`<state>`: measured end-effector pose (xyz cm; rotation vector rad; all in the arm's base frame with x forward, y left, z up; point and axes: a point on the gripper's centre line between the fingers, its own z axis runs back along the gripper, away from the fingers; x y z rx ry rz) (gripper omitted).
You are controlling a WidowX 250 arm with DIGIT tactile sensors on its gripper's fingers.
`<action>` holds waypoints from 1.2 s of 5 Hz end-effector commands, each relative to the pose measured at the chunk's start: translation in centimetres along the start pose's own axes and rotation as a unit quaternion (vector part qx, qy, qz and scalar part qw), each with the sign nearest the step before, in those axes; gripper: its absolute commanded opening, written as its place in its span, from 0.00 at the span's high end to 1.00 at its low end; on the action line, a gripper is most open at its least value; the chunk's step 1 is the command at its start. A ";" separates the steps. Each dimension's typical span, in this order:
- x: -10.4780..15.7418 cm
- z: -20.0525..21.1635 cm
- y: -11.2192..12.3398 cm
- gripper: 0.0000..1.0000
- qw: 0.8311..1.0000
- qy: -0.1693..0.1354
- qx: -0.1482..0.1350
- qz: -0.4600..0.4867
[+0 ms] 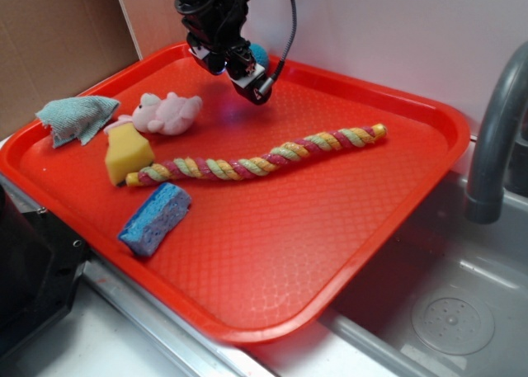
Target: Grab the blue ball.
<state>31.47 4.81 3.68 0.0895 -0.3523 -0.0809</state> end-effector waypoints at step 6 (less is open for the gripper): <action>3.9 -1.6 4.1 0.00 0.999 -0.009 0.020 0.031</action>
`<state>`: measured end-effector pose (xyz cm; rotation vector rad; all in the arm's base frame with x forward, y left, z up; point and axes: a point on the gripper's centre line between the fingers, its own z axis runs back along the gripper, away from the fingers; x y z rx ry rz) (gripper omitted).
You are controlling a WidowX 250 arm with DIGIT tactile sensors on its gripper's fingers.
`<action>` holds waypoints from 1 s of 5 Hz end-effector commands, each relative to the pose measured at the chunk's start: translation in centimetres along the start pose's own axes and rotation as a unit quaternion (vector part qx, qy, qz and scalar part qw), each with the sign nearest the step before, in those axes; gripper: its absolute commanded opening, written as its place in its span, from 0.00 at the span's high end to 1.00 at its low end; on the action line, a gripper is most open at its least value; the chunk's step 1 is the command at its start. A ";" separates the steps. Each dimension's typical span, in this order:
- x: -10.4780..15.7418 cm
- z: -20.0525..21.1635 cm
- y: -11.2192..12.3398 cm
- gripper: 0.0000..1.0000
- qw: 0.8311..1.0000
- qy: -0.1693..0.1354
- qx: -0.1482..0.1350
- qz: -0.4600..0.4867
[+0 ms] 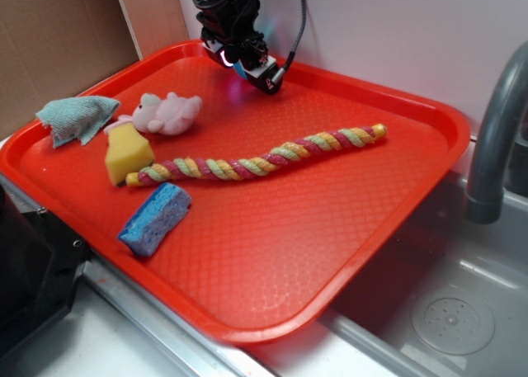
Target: Grab the blue ball.
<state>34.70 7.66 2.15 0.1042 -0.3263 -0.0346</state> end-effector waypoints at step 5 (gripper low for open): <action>-2.7 9.4 0.3 1.00 1.000 -0.004 0.011 0.019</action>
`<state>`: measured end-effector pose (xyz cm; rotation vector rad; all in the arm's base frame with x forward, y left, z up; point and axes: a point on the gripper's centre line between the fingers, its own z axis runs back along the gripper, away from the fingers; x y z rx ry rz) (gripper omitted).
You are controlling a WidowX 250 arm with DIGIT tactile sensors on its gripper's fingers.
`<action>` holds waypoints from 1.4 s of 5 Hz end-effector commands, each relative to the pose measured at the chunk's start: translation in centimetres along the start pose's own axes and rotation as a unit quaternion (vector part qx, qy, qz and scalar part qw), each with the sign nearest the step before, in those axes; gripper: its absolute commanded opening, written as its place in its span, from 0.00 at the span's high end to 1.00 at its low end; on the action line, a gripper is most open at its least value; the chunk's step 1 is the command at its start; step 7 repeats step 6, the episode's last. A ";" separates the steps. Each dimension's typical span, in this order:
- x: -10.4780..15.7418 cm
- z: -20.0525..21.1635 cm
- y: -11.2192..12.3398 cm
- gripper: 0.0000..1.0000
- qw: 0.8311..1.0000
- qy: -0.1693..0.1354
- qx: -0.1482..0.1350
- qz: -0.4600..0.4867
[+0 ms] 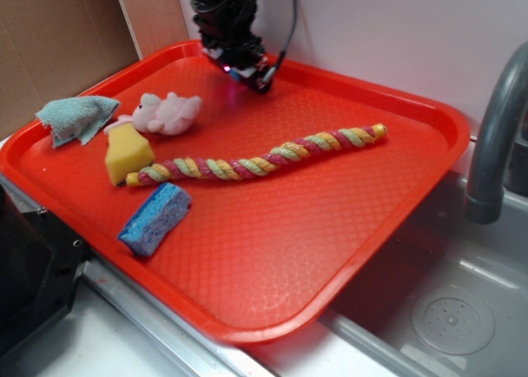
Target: Grab the blue ball.
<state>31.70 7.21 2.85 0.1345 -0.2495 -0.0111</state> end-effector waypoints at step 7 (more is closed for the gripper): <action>-4.9 16.7 4.0 1.00 0.967 0.127 0.056 0.212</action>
